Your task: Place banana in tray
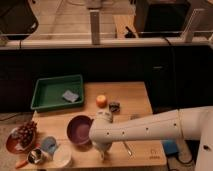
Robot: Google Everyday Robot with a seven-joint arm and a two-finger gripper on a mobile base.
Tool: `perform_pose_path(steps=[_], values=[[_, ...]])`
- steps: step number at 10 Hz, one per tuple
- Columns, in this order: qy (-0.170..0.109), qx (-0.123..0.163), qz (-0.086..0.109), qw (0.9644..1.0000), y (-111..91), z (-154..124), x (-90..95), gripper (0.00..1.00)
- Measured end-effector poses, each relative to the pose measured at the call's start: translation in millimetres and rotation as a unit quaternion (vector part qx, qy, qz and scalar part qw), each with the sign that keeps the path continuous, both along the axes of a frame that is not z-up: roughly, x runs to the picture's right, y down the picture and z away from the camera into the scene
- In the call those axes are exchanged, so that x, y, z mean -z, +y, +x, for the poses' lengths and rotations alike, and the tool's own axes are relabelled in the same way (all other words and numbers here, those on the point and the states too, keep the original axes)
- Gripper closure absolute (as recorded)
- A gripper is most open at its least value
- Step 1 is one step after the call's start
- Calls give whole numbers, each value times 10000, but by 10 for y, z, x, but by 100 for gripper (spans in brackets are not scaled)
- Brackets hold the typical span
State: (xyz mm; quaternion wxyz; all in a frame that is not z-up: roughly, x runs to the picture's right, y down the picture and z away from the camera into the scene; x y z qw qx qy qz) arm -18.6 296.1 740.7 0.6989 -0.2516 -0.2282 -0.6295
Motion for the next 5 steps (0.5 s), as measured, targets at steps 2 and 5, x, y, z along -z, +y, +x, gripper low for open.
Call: perform_pose_path(steps=[2,5], values=[[306,237,81,9992,-420,43,273,100],[580,489,196,9969,-974,82,342,100]])
